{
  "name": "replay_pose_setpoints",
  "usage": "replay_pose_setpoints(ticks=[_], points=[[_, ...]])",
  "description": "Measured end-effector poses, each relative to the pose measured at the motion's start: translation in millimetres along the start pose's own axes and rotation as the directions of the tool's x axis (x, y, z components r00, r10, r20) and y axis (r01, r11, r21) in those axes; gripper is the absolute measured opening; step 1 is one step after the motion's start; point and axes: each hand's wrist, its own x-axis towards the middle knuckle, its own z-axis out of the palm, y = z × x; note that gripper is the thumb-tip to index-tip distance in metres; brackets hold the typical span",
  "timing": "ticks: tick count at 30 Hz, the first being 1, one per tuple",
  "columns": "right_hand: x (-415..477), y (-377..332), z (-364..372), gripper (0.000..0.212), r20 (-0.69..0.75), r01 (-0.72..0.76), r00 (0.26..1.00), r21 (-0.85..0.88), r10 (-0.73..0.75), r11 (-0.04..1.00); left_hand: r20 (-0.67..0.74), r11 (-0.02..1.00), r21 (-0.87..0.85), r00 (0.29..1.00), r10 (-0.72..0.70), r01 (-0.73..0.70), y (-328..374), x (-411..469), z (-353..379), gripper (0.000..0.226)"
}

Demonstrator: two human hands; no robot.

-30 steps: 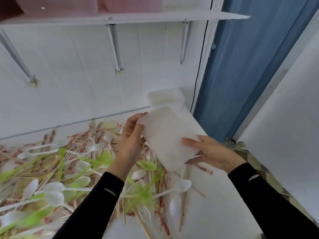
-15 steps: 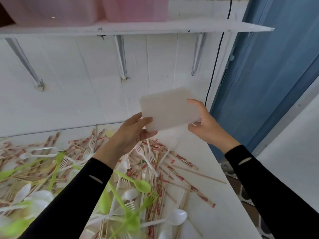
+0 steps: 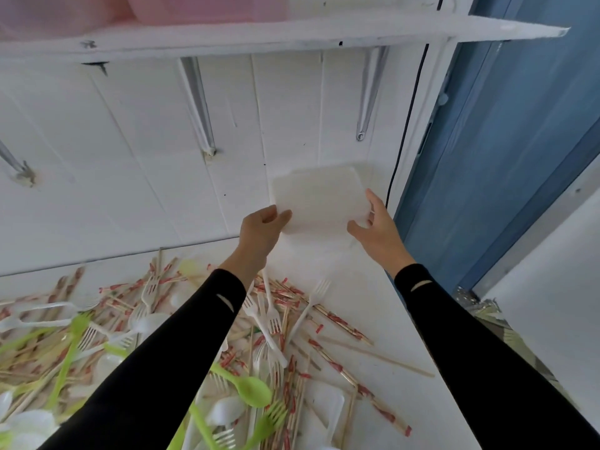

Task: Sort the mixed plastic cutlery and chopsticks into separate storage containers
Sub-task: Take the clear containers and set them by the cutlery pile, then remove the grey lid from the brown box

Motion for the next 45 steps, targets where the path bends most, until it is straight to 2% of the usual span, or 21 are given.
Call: replay_pose_setpoints(ticks=[4, 13, 19, 22, 25, 27, 30, 33, 37, 39, 42, 44, 45], points=[[8.7, 15.8, 7.7, 0.074, -0.018, 0.012, 1.000, 0.015, -0.012, 1.000, -0.025, 0.998, 0.058, 1.000, -0.007, 0.008, -8.4, 7.3, 1.6, 0.055], [17.0, 34.1, 7.9, 0.068, 0.005, 0.012, 1.000, -0.004, -0.012, 1.000, -0.043, 0.999, -0.026, 0.999, -0.032, 0.031, -21.9, 13.1, 1.6, 0.060], [14.0, 33.7, 5.8, 0.065, 0.027, 0.040, 0.999, -0.122, -0.037, 0.992, -0.067, 0.990, 0.141, 0.998, 0.012, -0.002, -23.0, 6.7, -0.6, 0.056], [14.1, 33.1, 4.0, 0.067, 0.043, 0.051, 0.998, -0.218, -0.042, 0.975, -0.014, 0.991, 0.135, 1.000, 0.023, -0.021, -18.2, 0.9, -2.0, 0.060], [-2.2, 25.2, 6.0, 0.074, -0.001, 0.022, 1.000, -0.199, -0.023, 0.980, 0.068, 0.989, 0.132, 0.996, 0.057, -0.065, -15.2, -20.2, -8.3, 0.058], [-24.4, 15.0, 11.0, 0.073, -0.039, 0.003, 0.999, -0.166, -0.010, 0.986, 0.107, 0.988, 0.134, 0.992, 0.063, -0.078, -14.3, -42.6, -20.3, 0.048], [-60.0, -9.6, 22.4, 0.057, -0.010, 0.013, 1.000, -0.180, -0.015, 0.984, 0.207, 0.971, 0.210, 0.976, 0.071, -0.115, -15.6, -72.7, -51.5, 0.020], [-89.8, -51.7, 42.2, 0.031, 0.028, 0.156, 0.988, -0.160, -0.154, 0.975, 0.272, 0.953, 0.228, 0.953, 0.132, -0.197, 0.1, -103.4, -91.8, 0.019], [-119.4, -128.0, 81.4, 0.024, 0.129, 0.281, 0.954, -0.063, -0.271, 0.958, 0.226, 0.906, 0.219, 0.922, 0.314, -0.362, 50.6, -146.3, -146.7, 0.020], [-135.0, -167.5, 104.8, 0.025, 0.176, 0.347, 0.924, -0.019, -0.339, 0.938, 0.172, 0.845, 0.252, 0.881, 0.441, -0.472, 79.6, -171.6, -176.0, 0.021], [-154.6, -219.6, 137.7, 0.028, 0.213, 0.434, 0.876, 0.048, -0.433, 0.900, 0.086, 0.679, 0.382, 0.756, 0.649, -0.627, 121.3, -209.0, -216.0, 0.021], [-167.5, -257.4, 162.9, 0.029, 0.214, 0.483, 0.844, 0.096, -0.492, 0.870, -0.002, 0.533, 0.479, 0.607, 0.795, -0.697, 149.3, -231.2, -252.8, 0.020], [-173.4, -278.6, 175.6, 0.030, 0.208, 0.500, 0.831, 0.123, -0.515, 0.857, -0.037, 0.443, 0.540, 0.505, 0.862, -0.715, 165.0, -240.0, -274.0, 0.019]])
